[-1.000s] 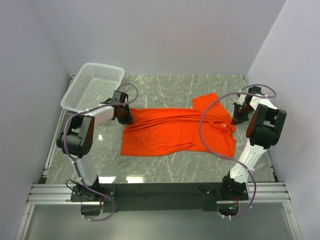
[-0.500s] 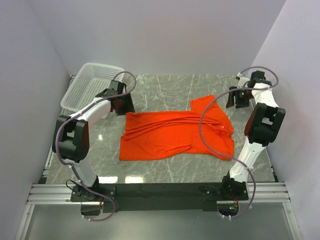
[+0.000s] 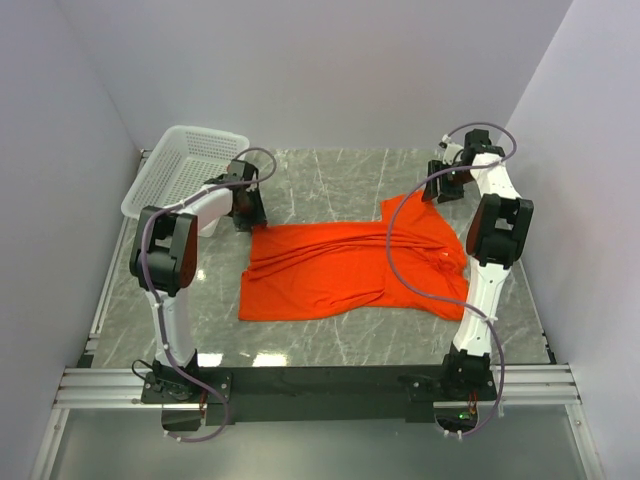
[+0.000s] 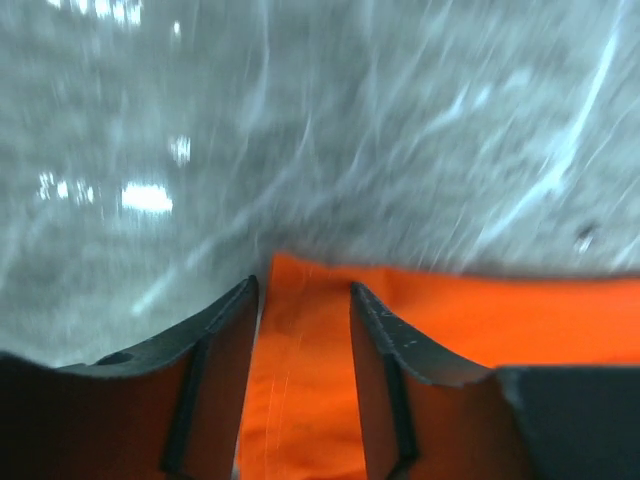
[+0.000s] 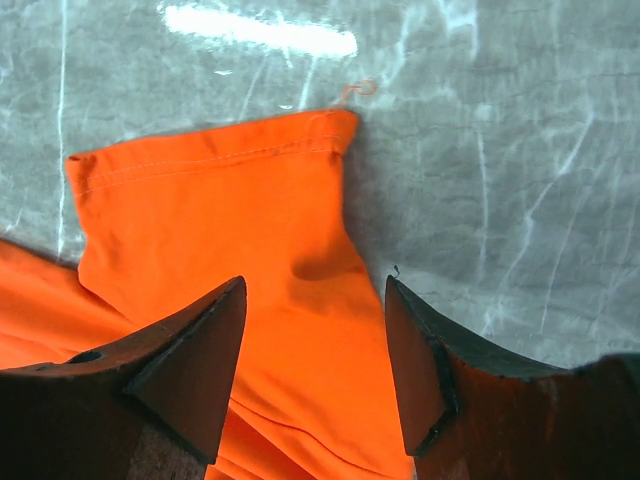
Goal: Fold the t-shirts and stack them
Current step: Flatten the tshirt out
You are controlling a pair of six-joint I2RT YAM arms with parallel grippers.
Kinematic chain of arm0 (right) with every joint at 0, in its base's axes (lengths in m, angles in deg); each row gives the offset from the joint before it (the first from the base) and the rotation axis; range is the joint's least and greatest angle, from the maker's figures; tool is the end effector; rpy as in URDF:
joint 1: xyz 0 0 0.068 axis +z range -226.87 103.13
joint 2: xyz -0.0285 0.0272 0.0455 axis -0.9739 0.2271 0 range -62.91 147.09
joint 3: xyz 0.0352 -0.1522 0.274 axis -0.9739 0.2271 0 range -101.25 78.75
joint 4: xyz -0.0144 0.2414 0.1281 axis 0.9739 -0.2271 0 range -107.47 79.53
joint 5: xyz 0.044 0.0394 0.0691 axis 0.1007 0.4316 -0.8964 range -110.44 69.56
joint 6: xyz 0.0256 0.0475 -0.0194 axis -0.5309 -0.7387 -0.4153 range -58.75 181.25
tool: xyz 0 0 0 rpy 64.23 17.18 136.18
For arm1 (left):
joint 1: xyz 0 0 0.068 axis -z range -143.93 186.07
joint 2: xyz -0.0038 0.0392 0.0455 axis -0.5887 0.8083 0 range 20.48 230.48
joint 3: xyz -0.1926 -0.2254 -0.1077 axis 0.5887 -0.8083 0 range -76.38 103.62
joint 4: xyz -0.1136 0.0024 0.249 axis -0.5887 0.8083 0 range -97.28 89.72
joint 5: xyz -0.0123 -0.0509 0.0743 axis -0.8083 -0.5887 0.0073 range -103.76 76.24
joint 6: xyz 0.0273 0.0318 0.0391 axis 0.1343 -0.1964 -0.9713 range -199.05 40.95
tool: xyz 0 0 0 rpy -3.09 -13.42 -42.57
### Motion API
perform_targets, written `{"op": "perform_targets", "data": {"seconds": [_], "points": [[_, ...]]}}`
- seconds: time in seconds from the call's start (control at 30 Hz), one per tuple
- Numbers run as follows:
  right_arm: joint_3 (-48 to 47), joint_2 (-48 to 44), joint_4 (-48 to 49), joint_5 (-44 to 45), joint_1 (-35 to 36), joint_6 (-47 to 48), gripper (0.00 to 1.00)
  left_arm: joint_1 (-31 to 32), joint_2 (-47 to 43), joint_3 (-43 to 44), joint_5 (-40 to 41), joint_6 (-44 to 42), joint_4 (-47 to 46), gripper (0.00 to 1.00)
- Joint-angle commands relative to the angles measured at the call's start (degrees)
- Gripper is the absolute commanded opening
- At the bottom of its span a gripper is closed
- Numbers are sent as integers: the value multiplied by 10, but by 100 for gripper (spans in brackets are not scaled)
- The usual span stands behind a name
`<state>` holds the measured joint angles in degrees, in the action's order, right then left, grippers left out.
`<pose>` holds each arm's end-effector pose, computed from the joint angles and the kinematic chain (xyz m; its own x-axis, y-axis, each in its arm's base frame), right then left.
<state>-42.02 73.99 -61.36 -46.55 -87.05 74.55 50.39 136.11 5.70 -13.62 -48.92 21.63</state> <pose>0.5468 -0.0799 0.2081 -0.8795 -0.0519 -0.4731 -0.2186 0.9271 0.3046 0.4402 -0.1123 0.1969 -0.8667 -0.2968 -0.4010 -0.2183 0.9484 -0.2302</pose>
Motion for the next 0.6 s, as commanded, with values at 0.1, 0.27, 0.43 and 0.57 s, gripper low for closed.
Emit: {"op": "perform_targets", "data": {"seconds": [0.1, 0.27, 0.43, 0.57], "points": [[-39, 7, 8, 5, -4, -34, 64, 2, 42, 66, 41, -17, 19, 43], [-47, 15, 32, -8, -4, -78, 63, 3, 40, 56, 22, -23, 19, 33], [-47, 23, 68, 14, 3, -130, 63, 4, 32, 38, 11, -22, 14, 20], [-55, 42, 76, 45, 14, -156, 61, 4, 28, 30, 3, -17, 12, 12]]}}
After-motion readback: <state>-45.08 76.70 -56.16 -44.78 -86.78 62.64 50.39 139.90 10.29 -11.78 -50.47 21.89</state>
